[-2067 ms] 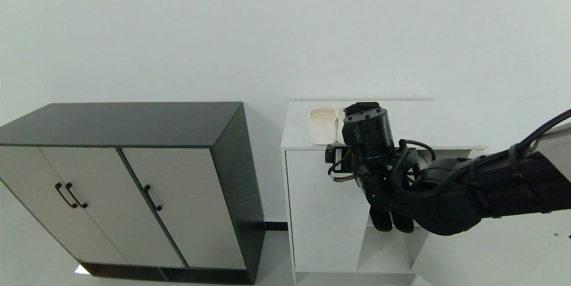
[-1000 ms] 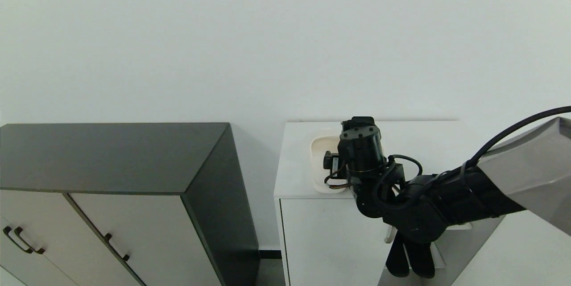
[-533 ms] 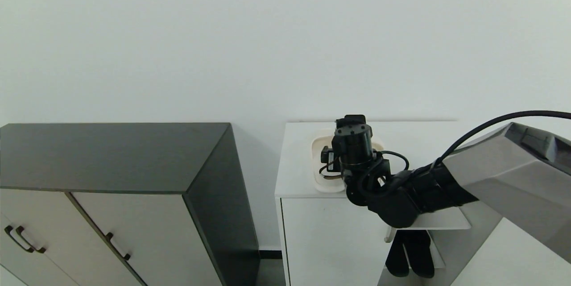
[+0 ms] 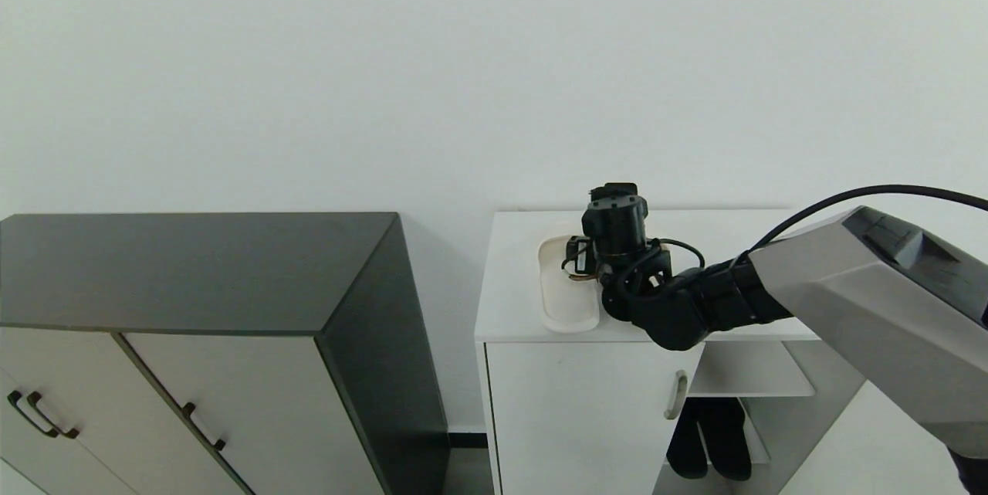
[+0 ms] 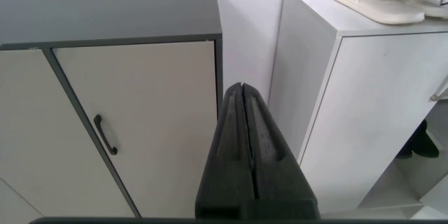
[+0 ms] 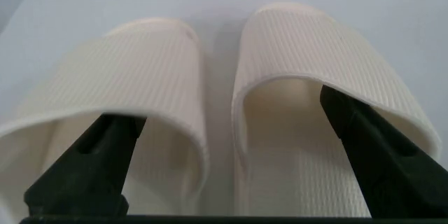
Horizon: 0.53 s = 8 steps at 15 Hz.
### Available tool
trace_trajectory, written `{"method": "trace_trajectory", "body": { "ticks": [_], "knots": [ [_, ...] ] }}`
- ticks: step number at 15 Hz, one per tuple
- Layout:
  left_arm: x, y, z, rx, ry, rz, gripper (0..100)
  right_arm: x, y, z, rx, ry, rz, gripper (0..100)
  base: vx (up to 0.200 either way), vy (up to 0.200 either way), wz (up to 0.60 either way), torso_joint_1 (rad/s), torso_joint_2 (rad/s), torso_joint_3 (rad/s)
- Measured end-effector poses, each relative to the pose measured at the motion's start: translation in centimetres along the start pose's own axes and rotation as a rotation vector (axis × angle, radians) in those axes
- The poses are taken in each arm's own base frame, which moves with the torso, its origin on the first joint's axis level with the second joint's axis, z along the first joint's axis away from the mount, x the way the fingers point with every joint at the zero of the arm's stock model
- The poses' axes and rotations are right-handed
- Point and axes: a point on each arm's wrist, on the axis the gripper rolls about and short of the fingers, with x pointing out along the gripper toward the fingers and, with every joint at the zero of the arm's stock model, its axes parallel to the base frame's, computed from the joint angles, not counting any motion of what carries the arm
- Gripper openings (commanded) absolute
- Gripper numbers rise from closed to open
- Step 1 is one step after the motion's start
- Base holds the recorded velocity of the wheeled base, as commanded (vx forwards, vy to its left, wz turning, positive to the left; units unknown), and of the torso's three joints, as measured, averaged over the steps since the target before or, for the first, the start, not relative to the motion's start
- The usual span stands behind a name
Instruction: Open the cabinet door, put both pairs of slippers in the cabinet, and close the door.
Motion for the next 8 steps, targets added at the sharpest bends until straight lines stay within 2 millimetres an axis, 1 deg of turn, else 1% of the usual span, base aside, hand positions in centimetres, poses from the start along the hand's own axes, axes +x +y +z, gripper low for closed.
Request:
{"method": "trace_trajectory", "body": {
  "ticks": [6, 7, 8],
  "knots": [
    [0.0, 0.0, 0.0, -0.001, 0.0, 0.0, 0, 1.1, 0.4, -0.4, 0.004, -0.003, -0.007, 100, 0.0, 0.0, 0.0, 0.0, 0.0, 0.0],
    [0.0, 0.0, 0.0, -0.001, 0.0, 0.0, 0, 1.3, 0.4, -0.5, 0.001, 0.001, -0.01, 0, 0.0, 0.0, 0.0, 0.0, 0.0, 0.0],
    [0.0, 0.0, 0.0, -0.001, 0.0, 0.0, 0, 1.5, 0.4, -0.5, -0.003, 0.006, -0.014, 0, 0.0, 0.0, 0.0, 0.0, 0.0, 0.0]
  ]
}}
